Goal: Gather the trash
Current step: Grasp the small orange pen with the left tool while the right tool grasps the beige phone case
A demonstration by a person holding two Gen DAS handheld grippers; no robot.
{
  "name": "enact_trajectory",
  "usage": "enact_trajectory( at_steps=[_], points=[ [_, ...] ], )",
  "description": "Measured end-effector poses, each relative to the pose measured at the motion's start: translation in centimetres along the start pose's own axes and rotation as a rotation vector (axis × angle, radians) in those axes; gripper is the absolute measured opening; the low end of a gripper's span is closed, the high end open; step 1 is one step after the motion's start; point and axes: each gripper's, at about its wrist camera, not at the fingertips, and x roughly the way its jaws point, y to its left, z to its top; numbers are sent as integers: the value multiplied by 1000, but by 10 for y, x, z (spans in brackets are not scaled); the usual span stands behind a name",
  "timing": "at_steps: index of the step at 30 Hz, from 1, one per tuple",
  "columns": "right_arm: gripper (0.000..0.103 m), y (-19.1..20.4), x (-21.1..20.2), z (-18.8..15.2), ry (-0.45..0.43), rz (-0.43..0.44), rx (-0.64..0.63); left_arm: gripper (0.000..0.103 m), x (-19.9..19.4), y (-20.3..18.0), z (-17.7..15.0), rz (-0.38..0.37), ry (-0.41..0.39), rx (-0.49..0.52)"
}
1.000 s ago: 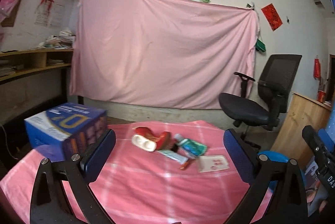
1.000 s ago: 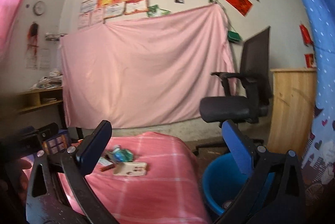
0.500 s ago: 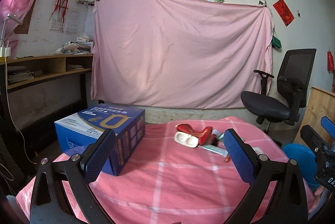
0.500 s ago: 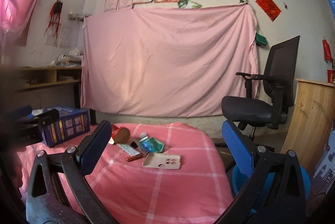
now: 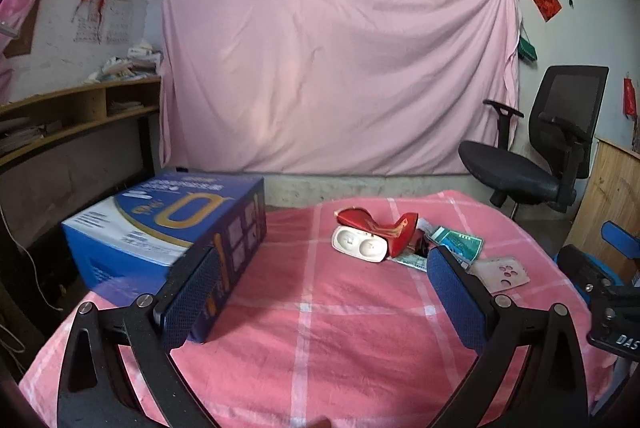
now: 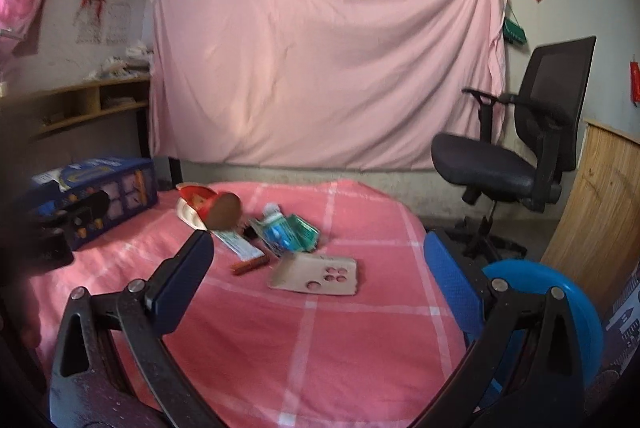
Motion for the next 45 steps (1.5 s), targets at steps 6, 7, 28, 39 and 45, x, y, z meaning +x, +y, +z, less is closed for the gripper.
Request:
enact_trajectory(
  at_steps=[6,7,28,39,45],
  points=[
    [103,-17,31,0,115,-18,40,100,22,-4,3,-55,64,16],
    [103,-20,35,-1,130,-23,54,100,24,-6,4,-63,74,20],
    [34,-50,94,-25,439,93,187,42,87,-63,3,-375,404,102],
    [16,-58,97,-27,454,125,236,9,101,-74,2,-355,460,126],
    [15,-57,83,-24,403,116,220,7,89,-78,2,-334,423,126]
  ],
)
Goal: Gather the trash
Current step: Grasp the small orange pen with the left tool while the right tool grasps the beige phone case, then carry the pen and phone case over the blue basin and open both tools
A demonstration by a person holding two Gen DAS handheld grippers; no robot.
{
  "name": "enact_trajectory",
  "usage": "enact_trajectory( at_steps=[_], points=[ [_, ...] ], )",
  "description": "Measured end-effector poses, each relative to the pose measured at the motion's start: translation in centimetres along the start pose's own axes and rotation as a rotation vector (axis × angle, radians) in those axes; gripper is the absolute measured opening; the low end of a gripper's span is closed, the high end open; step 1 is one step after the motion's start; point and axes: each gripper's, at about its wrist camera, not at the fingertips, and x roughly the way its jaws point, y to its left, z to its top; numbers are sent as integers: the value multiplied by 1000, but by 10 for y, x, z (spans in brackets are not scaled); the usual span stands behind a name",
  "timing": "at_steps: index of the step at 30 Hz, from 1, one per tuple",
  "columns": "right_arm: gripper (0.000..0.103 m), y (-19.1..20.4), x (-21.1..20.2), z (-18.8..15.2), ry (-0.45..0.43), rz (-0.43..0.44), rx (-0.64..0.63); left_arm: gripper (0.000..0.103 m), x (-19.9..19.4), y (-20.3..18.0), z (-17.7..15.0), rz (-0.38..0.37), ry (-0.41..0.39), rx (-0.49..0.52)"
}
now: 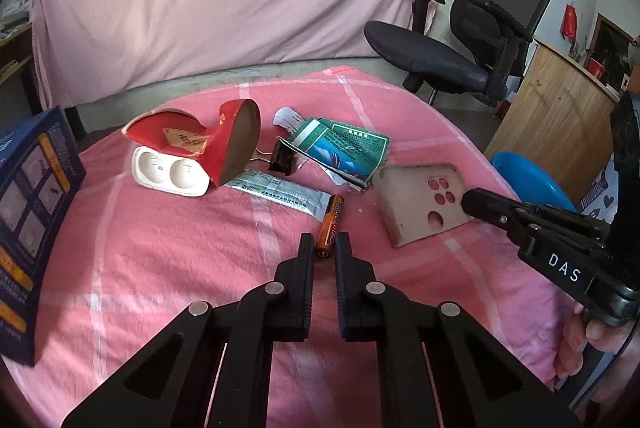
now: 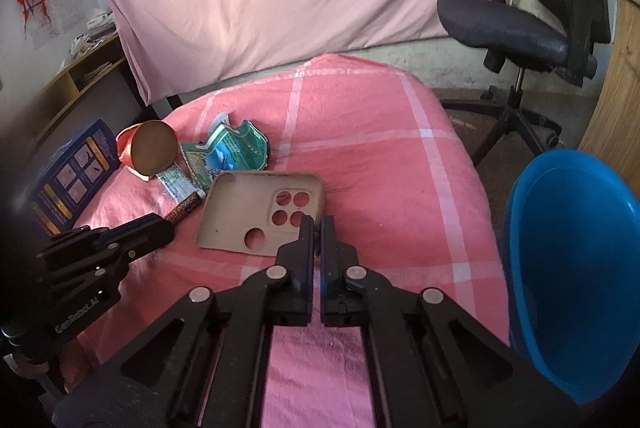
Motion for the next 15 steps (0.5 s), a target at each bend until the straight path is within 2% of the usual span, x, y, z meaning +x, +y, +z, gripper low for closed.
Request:
enact_trajectory(
  at_steps=[4,9,15],
  points=[
    [15,0,-20,-1,-90,-5,-15,7,-21,-5,-7,18,-66,-24],
    [15,-3,-58,-6,-261,-39,-35,7,-47,-22,-10,24,-165,-36],
    [15,-12,-100,-10,-444,-103,-35,7,-73,-52,-4,24,-267,10]
  ],
)
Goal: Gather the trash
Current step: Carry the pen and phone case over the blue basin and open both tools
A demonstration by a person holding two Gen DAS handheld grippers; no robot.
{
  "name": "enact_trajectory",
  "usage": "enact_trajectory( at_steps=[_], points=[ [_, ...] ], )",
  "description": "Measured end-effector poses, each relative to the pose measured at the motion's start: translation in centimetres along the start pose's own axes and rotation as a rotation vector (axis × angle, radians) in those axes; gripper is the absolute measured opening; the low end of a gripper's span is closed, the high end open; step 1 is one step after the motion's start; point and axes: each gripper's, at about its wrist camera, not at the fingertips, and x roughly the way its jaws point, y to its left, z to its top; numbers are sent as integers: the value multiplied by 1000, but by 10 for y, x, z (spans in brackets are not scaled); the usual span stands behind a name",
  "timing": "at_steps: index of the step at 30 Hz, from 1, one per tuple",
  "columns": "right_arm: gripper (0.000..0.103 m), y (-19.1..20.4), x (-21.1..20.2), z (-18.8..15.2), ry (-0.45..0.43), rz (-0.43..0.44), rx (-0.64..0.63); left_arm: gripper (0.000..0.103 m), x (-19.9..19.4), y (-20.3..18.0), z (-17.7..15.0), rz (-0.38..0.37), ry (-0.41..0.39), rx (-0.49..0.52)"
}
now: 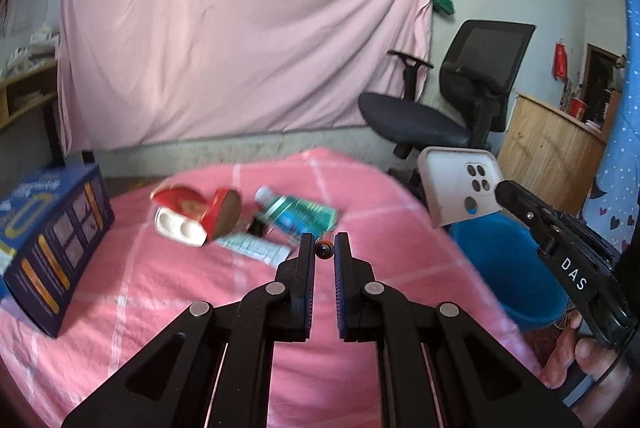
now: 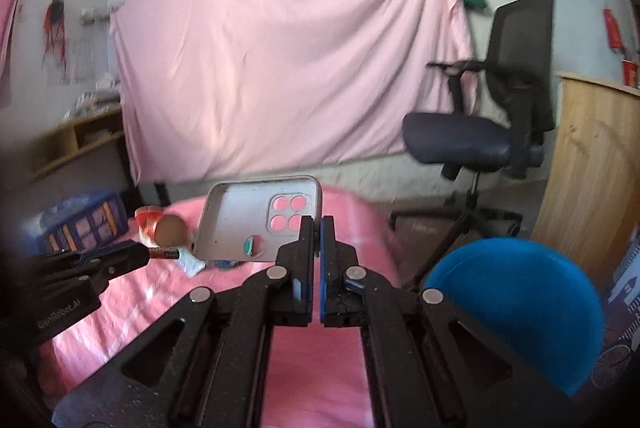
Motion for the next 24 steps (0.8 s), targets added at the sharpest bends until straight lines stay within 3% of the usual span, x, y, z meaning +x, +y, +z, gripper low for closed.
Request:
enact_trajectory(
  at_steps=[6,13,18,24],
  points=[
    [15,-29,-39,9,-168,-103,73,7,-13,-36,21,-36,-96,38],
    [15,-66,-80,11,-278,-281,138,7,-16,-95,38,-158,-176,107],
    [15,-98,-89,6,-236,-406,201,7,0,-141,39,-242,-165,142],
    [15,-130,-86,-3,-133,-493,254,7,32,-177,32,-308,-87,136]
  ],
)
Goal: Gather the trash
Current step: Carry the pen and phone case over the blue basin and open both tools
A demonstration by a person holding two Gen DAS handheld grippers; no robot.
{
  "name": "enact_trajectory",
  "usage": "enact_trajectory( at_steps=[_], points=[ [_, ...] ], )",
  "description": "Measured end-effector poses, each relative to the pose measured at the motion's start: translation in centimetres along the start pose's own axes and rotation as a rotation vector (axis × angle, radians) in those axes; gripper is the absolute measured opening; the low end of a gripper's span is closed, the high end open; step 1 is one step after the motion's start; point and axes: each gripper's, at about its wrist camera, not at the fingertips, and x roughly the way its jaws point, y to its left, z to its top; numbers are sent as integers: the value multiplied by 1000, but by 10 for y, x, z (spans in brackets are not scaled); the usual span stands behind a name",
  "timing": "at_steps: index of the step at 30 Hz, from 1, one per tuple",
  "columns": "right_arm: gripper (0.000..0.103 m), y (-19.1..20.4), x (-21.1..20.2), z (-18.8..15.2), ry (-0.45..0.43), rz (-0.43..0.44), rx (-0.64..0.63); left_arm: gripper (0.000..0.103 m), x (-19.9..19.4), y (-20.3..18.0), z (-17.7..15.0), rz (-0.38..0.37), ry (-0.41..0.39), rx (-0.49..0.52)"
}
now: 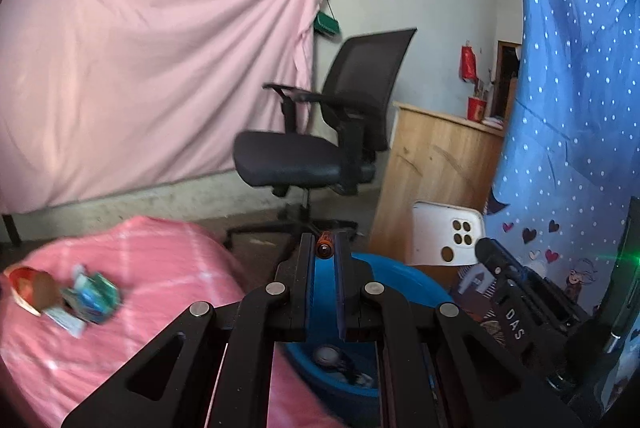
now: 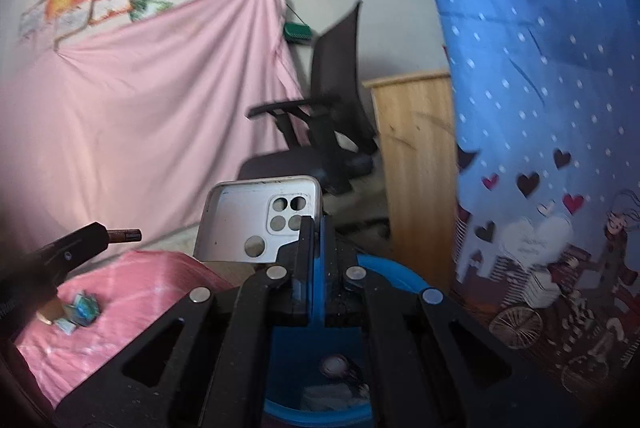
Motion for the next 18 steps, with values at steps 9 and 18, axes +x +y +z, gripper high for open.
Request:
enact_trajectory(
  at_steps=[9,18],
  points=[
    [15,-23,22,-16,137,-57,20,7,44,-19,-15,-38,114,-24],
    [18,-33,41,-25,229,-31,57,7,78,-14,-27,-47,248,-79]
  ],
)
